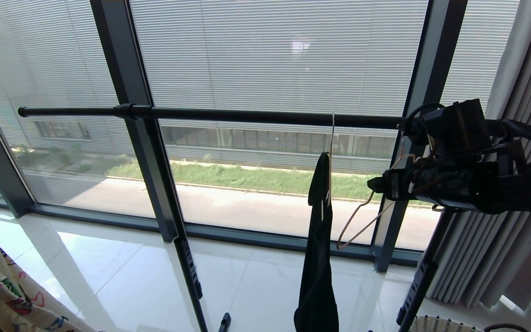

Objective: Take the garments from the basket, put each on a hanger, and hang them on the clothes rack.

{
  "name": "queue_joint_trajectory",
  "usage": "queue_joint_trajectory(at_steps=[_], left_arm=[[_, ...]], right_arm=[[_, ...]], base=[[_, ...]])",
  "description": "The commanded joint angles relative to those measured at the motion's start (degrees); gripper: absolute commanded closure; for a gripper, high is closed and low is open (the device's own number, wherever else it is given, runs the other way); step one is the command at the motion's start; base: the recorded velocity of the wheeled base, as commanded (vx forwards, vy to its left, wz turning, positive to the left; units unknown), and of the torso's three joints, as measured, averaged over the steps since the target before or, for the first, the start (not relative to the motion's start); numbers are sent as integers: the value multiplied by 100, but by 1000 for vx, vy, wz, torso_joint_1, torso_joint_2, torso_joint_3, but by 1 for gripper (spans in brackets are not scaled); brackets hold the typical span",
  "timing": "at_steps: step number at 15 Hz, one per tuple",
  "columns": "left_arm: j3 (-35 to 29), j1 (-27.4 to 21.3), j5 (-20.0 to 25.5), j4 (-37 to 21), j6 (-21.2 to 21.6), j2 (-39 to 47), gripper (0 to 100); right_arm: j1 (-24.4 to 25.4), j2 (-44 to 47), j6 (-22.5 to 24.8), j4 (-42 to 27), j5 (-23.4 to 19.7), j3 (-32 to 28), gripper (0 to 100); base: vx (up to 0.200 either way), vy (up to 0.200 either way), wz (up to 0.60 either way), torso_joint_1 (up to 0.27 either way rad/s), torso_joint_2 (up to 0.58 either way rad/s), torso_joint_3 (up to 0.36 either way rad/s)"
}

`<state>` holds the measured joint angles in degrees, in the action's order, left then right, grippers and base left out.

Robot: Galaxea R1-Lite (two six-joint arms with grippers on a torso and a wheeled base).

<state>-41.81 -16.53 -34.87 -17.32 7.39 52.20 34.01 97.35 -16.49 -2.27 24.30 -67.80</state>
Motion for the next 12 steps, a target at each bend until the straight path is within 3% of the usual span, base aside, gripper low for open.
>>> queue_joint_trajectory(at_steps=[1,8,12], left_arm=[[-2,1,-3,18,0,45,100],[-20,1,-3,89,17,36,100],[-29,-34,-3,89,17,9,100]], right_arm=[[-26,3,-21,-90,75,13,0],[-70,-401,-64,-134,93,259,0],[-70,-551,-416,-134,93,549,0]], base=[[0,0,0,0,0,0],[0,0,0,0,0,0],[0,0,0,0,0,0]])
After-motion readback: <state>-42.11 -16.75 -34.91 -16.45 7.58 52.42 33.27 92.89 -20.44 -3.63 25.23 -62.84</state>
